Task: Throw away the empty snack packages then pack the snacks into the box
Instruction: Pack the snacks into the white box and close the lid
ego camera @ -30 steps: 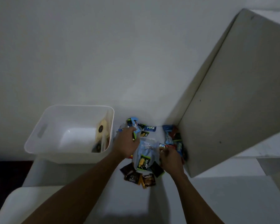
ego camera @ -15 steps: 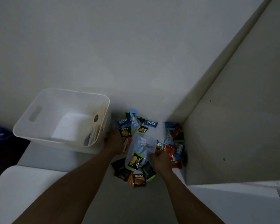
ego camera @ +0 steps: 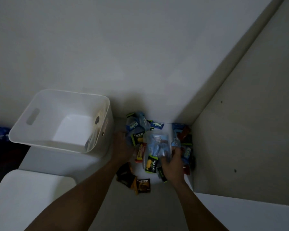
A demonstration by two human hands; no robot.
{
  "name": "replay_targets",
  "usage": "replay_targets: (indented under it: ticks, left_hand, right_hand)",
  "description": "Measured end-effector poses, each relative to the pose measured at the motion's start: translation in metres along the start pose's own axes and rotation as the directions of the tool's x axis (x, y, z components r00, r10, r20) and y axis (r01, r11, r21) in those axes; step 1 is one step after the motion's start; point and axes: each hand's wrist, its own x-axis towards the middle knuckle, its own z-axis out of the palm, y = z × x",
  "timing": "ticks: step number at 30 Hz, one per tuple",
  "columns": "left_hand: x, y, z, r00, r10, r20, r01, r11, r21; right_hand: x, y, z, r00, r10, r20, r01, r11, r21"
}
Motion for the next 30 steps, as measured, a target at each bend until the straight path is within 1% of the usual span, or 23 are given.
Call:
replay_targets:
  ticks: [2,4,5,6,8,9,11,13,15,17,20,24,26,28,30]
  left_hand:
    - [-0.004,0.007,-0.003,0.998,0.061,-0.008,-0.061,0.997,0.037]
    - [-0.006,0.01,-0.005,0.992,0.122,0.021,-0.124,0.987,0.098]
    - [-0.006,0.011,-0.006,0.987,0.143,0.069,-0.151,0.98,0.132]
    - [-0.004,0.01,-0.007,0.982,0.169,0.088,-0.181,0.97,0.16]
    - [-0.004,0.01,-0.009,0.965,0.192,0.177,-0.227,0.951,0.209]
    - [-0.005,0.019,-0.011,0.964,0.154,0.215,-0.204,0.951,0.234]
    - [-0.005,0.021,-0.01,0.949,0.041,0.313,-0.145,0.937,0.319]
    - [-0.004,0.018,-0.009,0.921,0.005,0.389,-0.172,0.902,0.396]
    - [-0.005,0.021,-0.011,0.93,-0.024,0.368,-0.138,0.902,0.41]
    - [-0.009,0.026,-0.011,0.948,0.001,0.319,-0.135,0.908,0.397]
    - [-0.015,0.029,-0.014,0.974,0.034,0.225,-0.128,0.899,0.419]
    - [-0.016,0.033,-0.023,0.979,0.08,0.187,-0.153,0.894,0.42]
    - [-0.02,0.043,-0.028,0.978,0.122,0.17,-0.189,0.867,0.461]
    - [-0.024,0.052,-0.033,0.971,0.198,0.134,-0.239,0.815,0.527]
    - [-0.026,0.059,-0.039,0.961,0.254,0.114,-0.272,0.768,0.58]
  right_hand:
    - [-0.002,0.0,-0.003,0.999,-0.035,-0.006,0.035,0.999,-0.003]
    - [-0.004,0.0,-0.005,0.998,-0.069,-0.006,0.069,0.997,0.017]
    - [-0.006,-0.001,-0.006,0.996,-0.091,0.005,0.091,0.996,0.018]
    - [-0.006,0.0,-0.006,0.992,-0.124,0.018,0.123,0.992,0.011]
    - [-0.008,0.001,-0.008,0.977,-0.209,0.05,0.212,0.975,-0.065]
    - [-0.009,0.0,-0.009,0.967,-0.243,0.073,0.25,0.963,-0.105]
    - [-0.011,-0.002,-0.009,0.961,-0.253,0.11,0.267,0.953,-0.142]
    - [-0.011,-0.002,-0.008,0.963,-0.244,0.117,0.259,0.956,-0.137]
    - [-0.01,0.0,-0.007,0.96,-0.249,0.127,0.265,0.956,-0.129]
    - [-0.008,0.0,-0.007,0.958,-0.258,0.124,0.274,0.952,-0.133]
    - [-0.01,-0.006,-0.011,0.969,-0.243,0.053,0.248,0.957,-0.152]
    - [-0.012,-0.019,-0.025,0.944,-0.324,-0.056,0.313,0.938,-0.15]
    - [-0.013,-0.027,-0.032,0.943,-0.323,-0.087,0.311,0.942,-0.125]
    - [-0.015,-0.035,-0.036,0.953,-0.286,-0.102,0.275,0.955,-0.111]
    - [-0.018,-0.041,-0.038,0.951,-0.283,-0.124,0.274,0.958,-0.087]
